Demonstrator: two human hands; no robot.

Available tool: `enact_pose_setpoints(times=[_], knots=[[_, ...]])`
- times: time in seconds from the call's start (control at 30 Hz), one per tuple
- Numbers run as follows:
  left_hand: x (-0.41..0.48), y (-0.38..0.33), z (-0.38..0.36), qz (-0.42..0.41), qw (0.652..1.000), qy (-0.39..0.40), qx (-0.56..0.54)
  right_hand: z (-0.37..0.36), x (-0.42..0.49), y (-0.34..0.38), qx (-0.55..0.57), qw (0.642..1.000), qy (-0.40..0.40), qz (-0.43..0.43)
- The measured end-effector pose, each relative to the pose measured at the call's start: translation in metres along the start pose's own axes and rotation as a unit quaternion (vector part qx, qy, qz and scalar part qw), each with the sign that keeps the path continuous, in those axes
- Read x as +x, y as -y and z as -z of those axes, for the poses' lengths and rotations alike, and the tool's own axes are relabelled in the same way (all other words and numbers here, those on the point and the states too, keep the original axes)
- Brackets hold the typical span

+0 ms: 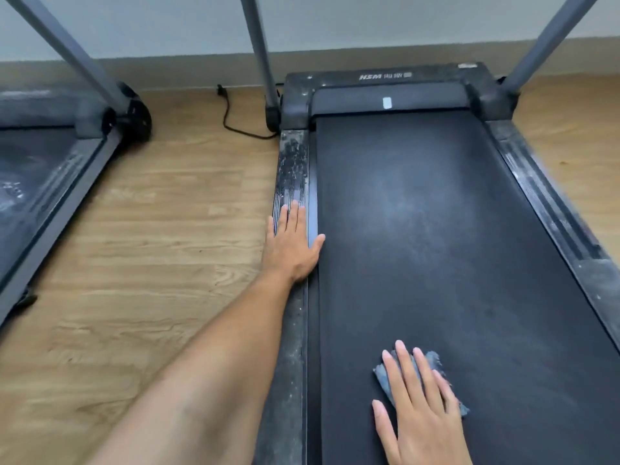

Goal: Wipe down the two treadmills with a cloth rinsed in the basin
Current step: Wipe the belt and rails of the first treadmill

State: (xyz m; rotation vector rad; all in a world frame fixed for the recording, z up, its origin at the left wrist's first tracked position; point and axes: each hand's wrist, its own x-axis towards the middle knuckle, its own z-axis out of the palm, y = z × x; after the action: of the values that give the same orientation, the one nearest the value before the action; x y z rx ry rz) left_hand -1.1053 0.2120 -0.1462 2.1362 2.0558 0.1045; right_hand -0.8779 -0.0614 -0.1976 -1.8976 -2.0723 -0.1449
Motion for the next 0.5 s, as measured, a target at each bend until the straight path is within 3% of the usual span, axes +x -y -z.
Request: enact_pose_setpoints(times=[0.1,0.17,0.2,0.27,0.37,0.5], knots=[[-0.005,0.001,-0.012,0.014,0.996,-0.067,-0.048,-0.006,0.002,-0.001,-0.036,0.999,0.023,0.011],[-0.009,0.002,-0.014,0.010,0.995,-0.081,-0.061,-0.003,0.009,0.010,0.055,0.992,0.101,-0.051],[-0.009,0.003,-0.016,0.011,0.995,-0.089,-0.053,-0.007,0.023,0.016,0.125,0.987,0.077,-0.063],[-0.003,0.005,-0.021,0.009,0.993,-0.107,-0.045,-0.016,0.064,0.006,0.167,0.986,-0.003,-0.004],[0.002,0.004,-0.026,0.004,0.993,-0.113,-0.039,-0.020,0.189,-0.008,0.283,0.959,0.022,0.002],[0.003,0.003,-0.025,0.003,0.994,-0.100,-0.042,-0.043,0.385,0.012,0.375,0.915,0.039,-0.143]])
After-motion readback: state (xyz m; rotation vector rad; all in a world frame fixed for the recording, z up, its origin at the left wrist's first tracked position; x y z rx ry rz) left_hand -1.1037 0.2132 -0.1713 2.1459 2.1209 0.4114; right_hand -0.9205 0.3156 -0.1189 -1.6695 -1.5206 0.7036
